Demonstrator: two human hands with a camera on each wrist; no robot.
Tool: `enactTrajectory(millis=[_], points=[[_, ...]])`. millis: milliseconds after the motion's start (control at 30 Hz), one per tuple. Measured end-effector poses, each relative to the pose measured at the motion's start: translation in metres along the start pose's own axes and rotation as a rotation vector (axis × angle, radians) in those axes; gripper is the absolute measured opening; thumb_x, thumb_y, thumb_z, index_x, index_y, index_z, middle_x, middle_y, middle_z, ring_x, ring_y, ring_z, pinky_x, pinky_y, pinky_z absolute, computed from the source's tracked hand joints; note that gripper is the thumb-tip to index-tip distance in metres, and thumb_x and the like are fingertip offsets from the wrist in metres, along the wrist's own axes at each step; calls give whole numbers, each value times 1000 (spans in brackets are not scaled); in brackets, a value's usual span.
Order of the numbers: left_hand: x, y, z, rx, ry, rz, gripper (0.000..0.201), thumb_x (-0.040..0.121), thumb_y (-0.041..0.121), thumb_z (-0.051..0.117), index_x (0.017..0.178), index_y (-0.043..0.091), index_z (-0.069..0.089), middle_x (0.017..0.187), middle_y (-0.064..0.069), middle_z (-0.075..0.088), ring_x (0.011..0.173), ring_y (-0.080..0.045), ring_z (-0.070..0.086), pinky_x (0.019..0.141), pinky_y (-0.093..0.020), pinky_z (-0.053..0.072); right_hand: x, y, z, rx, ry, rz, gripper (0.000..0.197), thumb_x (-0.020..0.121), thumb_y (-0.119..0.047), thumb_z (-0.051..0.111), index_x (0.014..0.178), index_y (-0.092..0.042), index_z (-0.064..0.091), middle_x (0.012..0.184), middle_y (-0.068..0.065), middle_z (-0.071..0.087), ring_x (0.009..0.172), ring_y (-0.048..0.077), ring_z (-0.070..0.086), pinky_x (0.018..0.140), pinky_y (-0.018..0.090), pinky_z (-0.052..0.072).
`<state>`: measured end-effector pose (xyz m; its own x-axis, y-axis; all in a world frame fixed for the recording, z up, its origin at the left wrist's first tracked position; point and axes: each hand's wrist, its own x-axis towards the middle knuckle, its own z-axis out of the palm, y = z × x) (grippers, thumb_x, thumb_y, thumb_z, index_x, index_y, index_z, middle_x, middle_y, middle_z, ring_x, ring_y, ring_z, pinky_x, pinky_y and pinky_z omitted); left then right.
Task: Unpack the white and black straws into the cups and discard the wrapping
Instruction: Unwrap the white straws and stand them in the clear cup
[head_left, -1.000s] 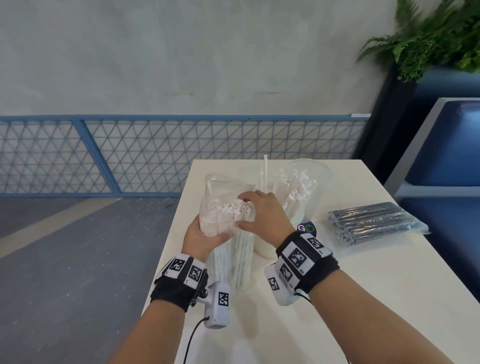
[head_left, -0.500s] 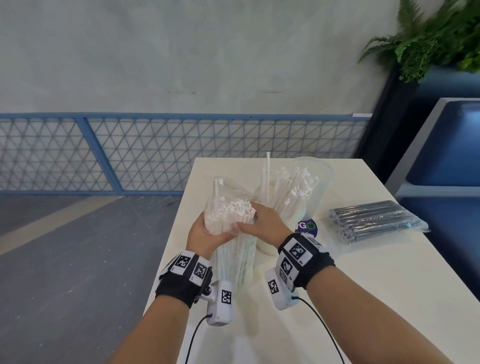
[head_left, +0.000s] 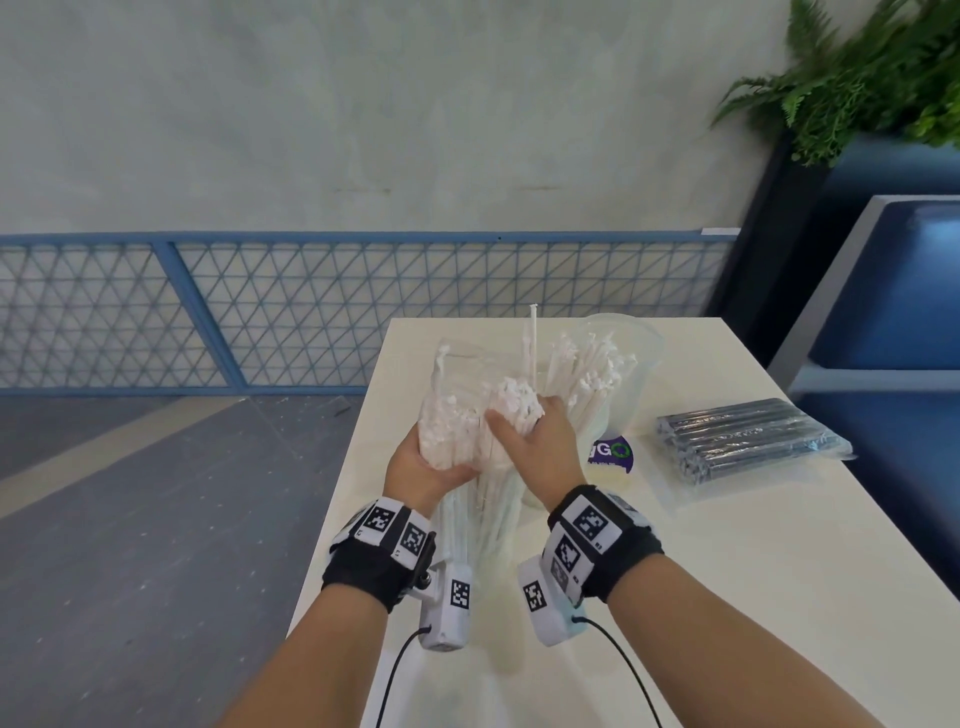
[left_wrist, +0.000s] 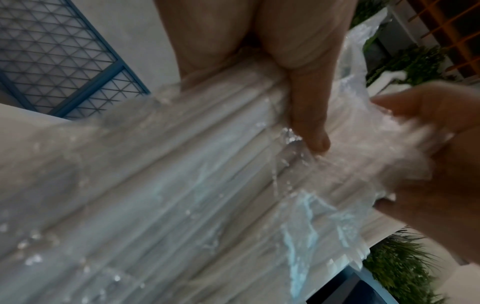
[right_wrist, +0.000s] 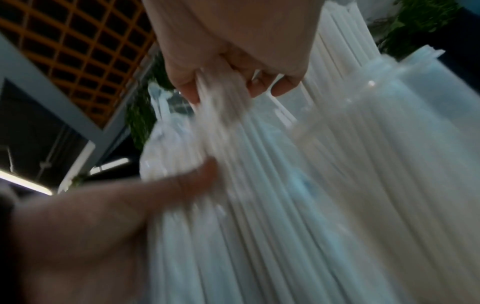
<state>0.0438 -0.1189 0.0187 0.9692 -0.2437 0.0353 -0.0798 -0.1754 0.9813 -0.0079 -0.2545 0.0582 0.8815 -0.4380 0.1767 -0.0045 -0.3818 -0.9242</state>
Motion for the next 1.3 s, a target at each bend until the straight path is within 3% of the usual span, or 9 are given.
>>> enactTrajectory(millis=[67,133,233,367,633,733,900,1133,1300], points=[[-1,2,1,48,1,-4,64,63,10,83,119,14,54,108,1,62,104,-16,57,88,-29,46,3,-12,-5,51,33,-20,29,84,-35,65,98,-23,44,91,12,52,67,17,52,72,30,49],[-1,4,1,54,4,-30,64,64,10,82,121,13,53,107,1,60,104,-17,56,89,-29,44,7,-24,-13,106,76,-49,27,83,-32,66,98,-14,52,72,18,58,53,25,53,57,34,47],[-4,10,1,69,0,-42,61,65,8,81,119,13,54,104,2,58,100,-16,53,85,-27,41,13,-43,-26,288,143,-57,9,85,-21,66,89,-15,60,79,21,67,75,35,64,73,46,55],[-6,12,3,73,2,-53,58,67,7,78,120,13,54,103,2,58,99,-17,52,85,-27,40,23,-47,-38,568,176,0,7,84,-11,64,86,-18,61,83,1,65,83,19,62,77,35,50],[-6,13,1,9,22,-71,43,68,5,76,103,23,58,88,7,65,87,-18,62,66,-20,48,8,-10,-32,337,-115,105,57,56,-34,88,101,-8,65,101,12,71,95,21,68,89,43,54],[-9,18,3,-23,9,-63,43,70,3,74,100,27,58,85,13,65,82,-9,63,55,-11,47,5,-8,-31,376,-240,58,32,70,-13,80,100,-13,68,104,7,72,99,15,68,91,33,53],[-9,19,4,-4,20,-48,43,69,5,75,100,29,57,86,15,64,80,-2,61,58,-11,43,4,-17,-28,446,-249,-57,12,81,-4,68,79,-16,65,89,2,70,101,22,68,92,34,52],[-7,18,5,23,40,-40,49,68,5,77,110,22,58,88,15,63,83,-5,61,63,-10,45,13,-21,-25,399,-289,-10,30,76,-6,73,105,-8,66,97,5,72,96,14,68,84,25,53],[-7,23,2,88,39,-51,55,68,7,78,116,14,54,98,4,58,93,-15,52,78,-23,41,22,-31,-23,495,-5,113,37,66,-21,80,94,-1,66,94,8,71,90,19,67,80,36,53]])
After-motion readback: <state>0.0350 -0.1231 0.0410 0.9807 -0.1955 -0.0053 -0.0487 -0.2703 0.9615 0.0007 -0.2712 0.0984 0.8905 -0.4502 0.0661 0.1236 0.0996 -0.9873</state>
